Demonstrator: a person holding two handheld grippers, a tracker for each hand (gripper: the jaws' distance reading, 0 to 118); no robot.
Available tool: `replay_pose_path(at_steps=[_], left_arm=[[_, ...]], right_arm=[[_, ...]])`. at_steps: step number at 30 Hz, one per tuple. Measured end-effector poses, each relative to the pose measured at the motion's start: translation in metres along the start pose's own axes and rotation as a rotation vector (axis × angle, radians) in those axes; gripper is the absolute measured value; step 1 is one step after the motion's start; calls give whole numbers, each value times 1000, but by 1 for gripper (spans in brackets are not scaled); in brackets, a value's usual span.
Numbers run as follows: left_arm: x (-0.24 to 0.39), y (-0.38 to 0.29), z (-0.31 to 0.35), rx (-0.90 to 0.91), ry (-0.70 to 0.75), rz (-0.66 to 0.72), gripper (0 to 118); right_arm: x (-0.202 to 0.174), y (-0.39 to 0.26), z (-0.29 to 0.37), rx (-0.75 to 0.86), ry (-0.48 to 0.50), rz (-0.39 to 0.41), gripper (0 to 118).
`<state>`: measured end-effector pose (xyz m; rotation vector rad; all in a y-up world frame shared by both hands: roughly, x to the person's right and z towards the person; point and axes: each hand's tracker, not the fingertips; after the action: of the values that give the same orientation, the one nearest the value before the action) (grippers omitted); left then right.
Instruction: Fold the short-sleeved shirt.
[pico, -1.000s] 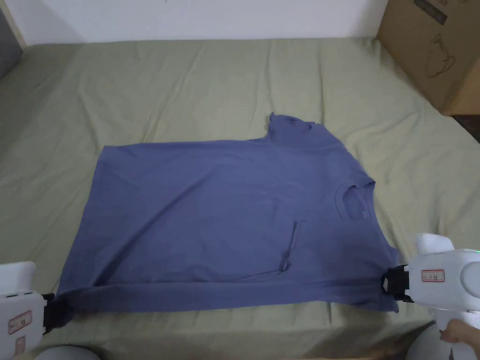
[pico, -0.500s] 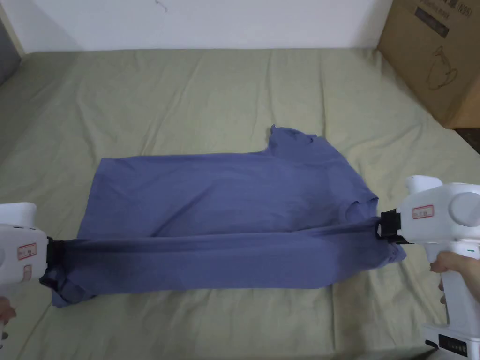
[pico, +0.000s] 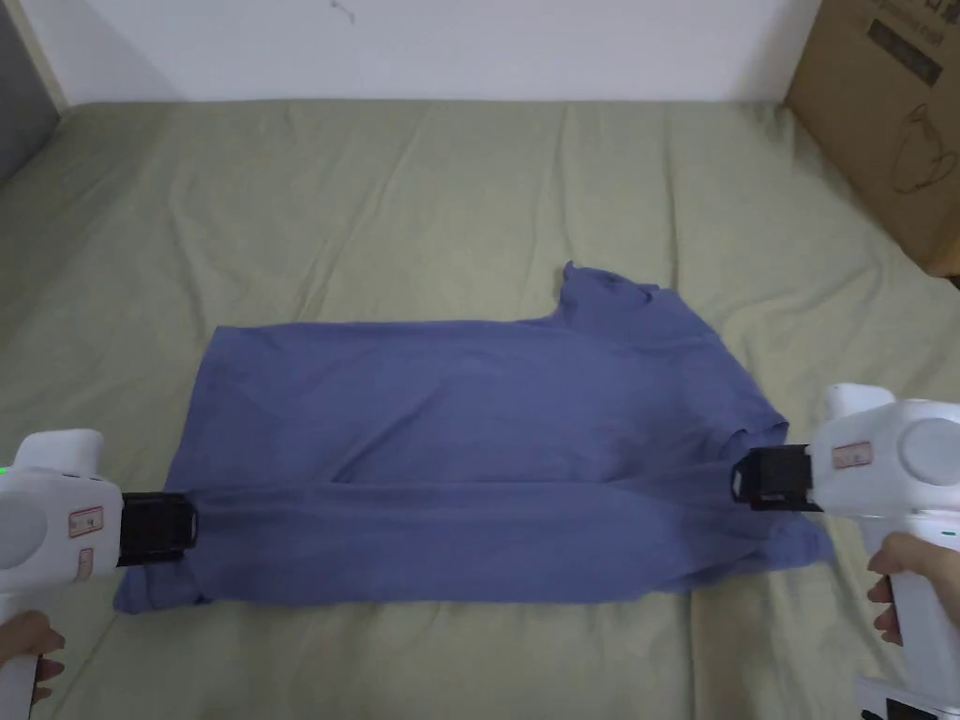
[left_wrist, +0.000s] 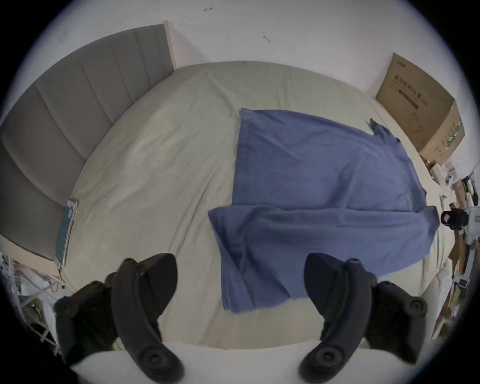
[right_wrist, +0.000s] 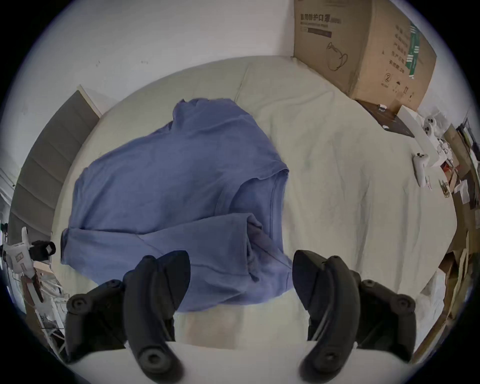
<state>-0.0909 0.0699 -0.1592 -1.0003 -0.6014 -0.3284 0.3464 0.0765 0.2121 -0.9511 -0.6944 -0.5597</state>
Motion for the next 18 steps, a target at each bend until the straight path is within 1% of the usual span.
replay_pose_path(at_steps=[1, 2, 3, 4, 6, 8, 10, 11, 12, 13, 14, 16, 18], left_arm=[[-1, -5, 7, 6, -9, 0, 85], [-1, -13, 17, 20, -24, 1, 61], [-1, -22, 24, 28, -46, 1, 29], [5, -29, 34, 32, -50, -1, 1], [10, -45, 39, 18, -44, -5, 1], [14, -60, 41, 28, -37, -20, 0], [14, -65, 37, 40, -33, -13, 2], [12, -65, 33, 33, -38, 18, 10], [7, -63, 28, 39, -59, 63, 34], [4, -60, 25, 29, -76, 88, 72], [1, -56, 19, 11, -67, 113, 88], [-8, -49, 3, 10, -68, 130, 92], [-12, -39, -12, 4, -41, 130, 91]], right_arm=[[0, -5, 6, 9, 1, -1, 76], [2, -10, 12, 14, 1, 1, 62], [1, -18, 18, 32, 2, 14, 33], [-1, -27, 21, 47, -1, 28, 0], [-3, -42, 20, 27, -12, 29, 0], [-6, -58, 13, -37, 24, 73, 0], [-13, -73, 5, -57, -17, 70, 0], [-14, -78, 2, -81, -24, 85, 0], [-15, -82, 0, -75, -23, 74, 0], [-14, -85, -1, -81, -20, 58, 0], [-7, -86, -8, -93, -1, 34, 0], [-3, -88, -7, -87, 19, 2, 0], [0, -88, -3, -85, 12, 3, 0]])
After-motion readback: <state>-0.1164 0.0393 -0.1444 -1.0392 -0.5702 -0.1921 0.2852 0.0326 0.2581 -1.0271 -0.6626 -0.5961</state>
